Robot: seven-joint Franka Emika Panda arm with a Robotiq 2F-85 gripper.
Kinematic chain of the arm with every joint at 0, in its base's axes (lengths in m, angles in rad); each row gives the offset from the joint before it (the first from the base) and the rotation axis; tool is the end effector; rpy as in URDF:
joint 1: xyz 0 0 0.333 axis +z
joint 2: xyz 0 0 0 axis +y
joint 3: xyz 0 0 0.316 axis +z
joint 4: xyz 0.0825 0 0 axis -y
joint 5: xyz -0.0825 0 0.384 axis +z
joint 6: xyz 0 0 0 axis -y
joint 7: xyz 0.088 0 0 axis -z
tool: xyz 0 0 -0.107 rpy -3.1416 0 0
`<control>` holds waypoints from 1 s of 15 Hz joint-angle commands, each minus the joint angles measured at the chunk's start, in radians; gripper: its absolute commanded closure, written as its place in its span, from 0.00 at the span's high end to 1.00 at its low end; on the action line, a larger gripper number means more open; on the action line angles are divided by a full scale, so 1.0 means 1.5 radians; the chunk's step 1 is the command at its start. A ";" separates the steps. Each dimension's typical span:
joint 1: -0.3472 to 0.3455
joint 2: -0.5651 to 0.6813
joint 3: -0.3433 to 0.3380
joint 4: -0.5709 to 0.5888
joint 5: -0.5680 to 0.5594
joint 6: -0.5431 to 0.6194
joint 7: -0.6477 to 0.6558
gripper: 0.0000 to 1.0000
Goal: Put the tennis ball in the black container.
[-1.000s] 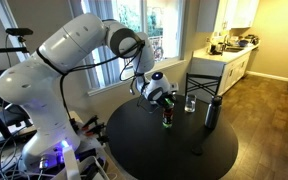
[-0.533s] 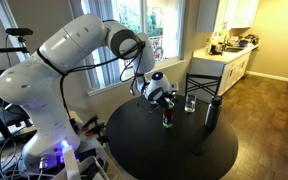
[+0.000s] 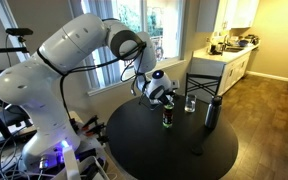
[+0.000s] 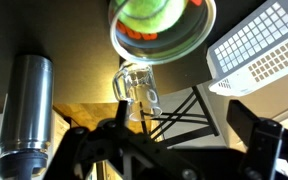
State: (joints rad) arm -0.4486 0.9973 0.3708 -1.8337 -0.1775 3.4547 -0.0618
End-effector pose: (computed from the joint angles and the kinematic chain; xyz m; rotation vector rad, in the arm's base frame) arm 0.6513 -0.0602 0.0979 -2.7660 0.1344 -1.0354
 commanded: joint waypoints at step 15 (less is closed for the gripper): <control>-0.051 -0.021 0.052 -0.056 -0.026 0.000 0.058 1.00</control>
State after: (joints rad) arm -0.5330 0.9684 0.4597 -1.9185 -0.1968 3.4522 -0.0002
